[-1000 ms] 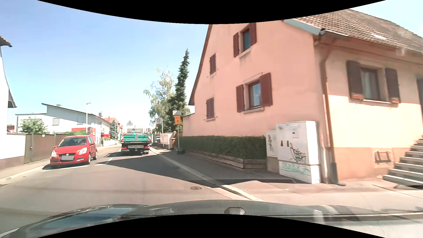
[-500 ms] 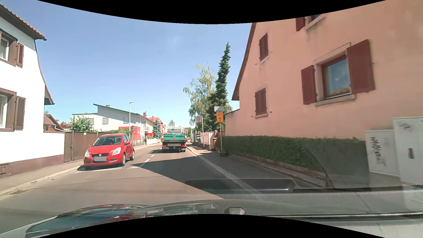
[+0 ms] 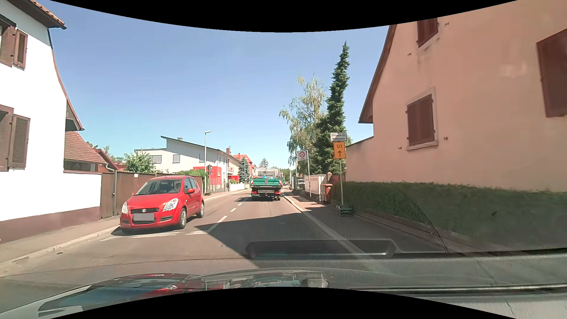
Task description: Follow the waypoints while adhering to traffic rules and regulations
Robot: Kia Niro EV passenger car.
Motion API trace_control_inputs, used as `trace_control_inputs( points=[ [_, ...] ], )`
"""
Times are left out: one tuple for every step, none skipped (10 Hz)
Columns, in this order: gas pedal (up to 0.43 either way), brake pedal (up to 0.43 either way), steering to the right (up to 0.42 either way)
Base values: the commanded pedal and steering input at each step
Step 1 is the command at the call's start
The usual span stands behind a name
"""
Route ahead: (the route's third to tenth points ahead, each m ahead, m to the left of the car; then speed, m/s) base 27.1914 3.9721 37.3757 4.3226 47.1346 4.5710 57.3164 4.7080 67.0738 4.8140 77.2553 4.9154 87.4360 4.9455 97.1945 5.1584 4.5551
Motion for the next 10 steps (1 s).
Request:
trace_control_inputs(
  points=[
    [0.130, 0.000, -0.155],
    [0.138, 0.000, -0.135],
    [0.138, 0.000, -0.113],
    [0.138, 0.000, -0.095],
    [0.150, 0.000, -0.083],
    [0.157, 0.000, -0.068],
    [0.169, 0.000, -0.057],
    [0.169, 0.000, -0.042],
    [0.177, 0.000, -0.028],
    [0.177, 0.000, -0.018]
  ],
)
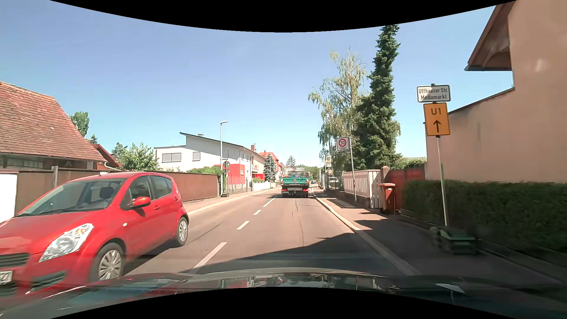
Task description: Follow the waypoints while adhering to traffic rules and regulations
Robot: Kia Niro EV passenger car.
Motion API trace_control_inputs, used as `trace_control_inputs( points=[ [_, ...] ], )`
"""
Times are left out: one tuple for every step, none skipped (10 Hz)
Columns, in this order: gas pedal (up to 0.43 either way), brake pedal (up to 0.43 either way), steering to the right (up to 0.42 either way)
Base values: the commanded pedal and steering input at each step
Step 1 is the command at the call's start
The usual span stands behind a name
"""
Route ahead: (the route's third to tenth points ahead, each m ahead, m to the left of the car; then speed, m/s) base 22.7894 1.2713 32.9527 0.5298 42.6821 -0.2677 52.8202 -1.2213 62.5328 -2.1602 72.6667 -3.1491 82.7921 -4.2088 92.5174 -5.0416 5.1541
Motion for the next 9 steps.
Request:
trace_control_inputs(
  points=[
    [0.177, 0.000, -0.010],
    [0.197, 0.000, -0.004],
    [0.197, 0.000, 0.001],
    [0.197, 0.000, 0.005],
    [0.197, 0.000, 0.008],
    [0.197, 0.000, 0.007],
    [0.197, 0.000, 0.004],
    [0.197, 0.000, 0.004],
    [0.189, 0.000, 0.004]
  ],
)
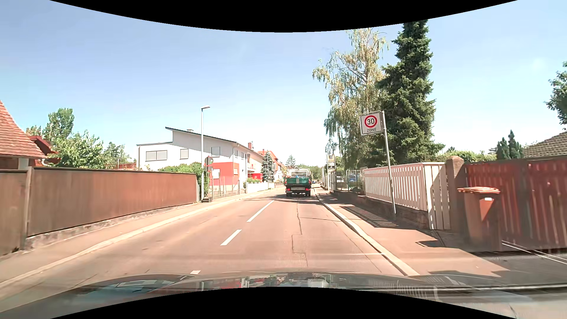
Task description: Follow the waypoints while adhering to traffic rules and regulations
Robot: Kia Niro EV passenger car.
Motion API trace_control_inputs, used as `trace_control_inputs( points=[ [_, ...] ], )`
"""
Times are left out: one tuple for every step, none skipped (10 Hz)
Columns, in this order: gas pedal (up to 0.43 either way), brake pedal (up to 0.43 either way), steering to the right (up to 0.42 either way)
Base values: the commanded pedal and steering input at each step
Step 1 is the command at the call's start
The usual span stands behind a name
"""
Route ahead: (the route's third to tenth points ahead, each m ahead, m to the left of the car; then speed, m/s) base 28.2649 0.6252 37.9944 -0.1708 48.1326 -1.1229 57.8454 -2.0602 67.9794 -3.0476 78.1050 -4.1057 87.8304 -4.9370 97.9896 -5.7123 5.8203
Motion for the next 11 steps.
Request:
trace_control_inputs(
  points=[
    [0.189, 0.000, 0.004],
    [0.169, 0.000, 0.004],
    [0.157, 0.000, 0.005],
    [0.157, 0.000, 0.005],
    [0.150, 0.000, 0.005],
    [0.150, 0.000, 0.006],
    [0.150, 0.000, 0.007],
    [0.150, 0.000, 0.007],
    [0.150, 0.000, 0.007],
    [0.138, 0.000, 0.007],
    [0.130, 0.000, 0.007]
  ],
)
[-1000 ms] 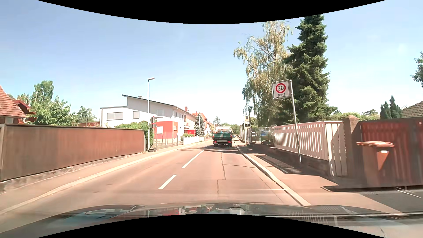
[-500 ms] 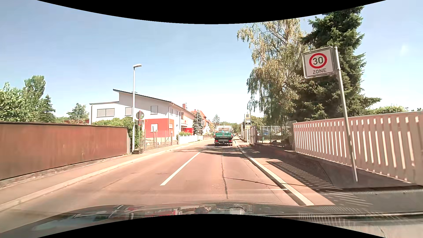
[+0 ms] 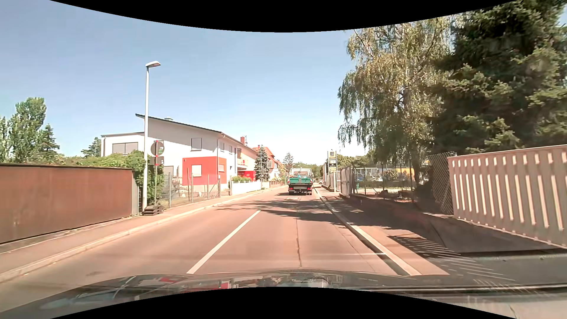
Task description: Follow the waypoints while adhering to traffic rules and regulations
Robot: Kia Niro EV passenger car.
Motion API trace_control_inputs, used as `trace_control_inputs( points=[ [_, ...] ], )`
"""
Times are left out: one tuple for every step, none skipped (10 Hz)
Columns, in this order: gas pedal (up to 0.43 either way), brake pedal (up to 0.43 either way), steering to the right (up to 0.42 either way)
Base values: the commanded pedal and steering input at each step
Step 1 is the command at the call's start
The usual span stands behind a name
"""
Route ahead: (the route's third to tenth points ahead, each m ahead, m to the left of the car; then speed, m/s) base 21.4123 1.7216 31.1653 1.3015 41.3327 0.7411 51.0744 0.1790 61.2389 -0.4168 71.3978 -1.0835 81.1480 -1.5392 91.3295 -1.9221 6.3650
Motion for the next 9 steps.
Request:
trace_control_inputs(
  points=[
    [0.130, 0.000, 0.006],
    [0.130, 0.000, 0.006],
    [0.130, 0.000, 0.006],
    [0.130, 0.000, 0.006],
    [0.130, 0.000, 0.008],
    [0.130, 0.000, 0.011],
    [0.130, 0.000, 0.011],
    [0.130, 0.000, 0.011],
    [0.130, 0.000, 0.011]
  ],
)
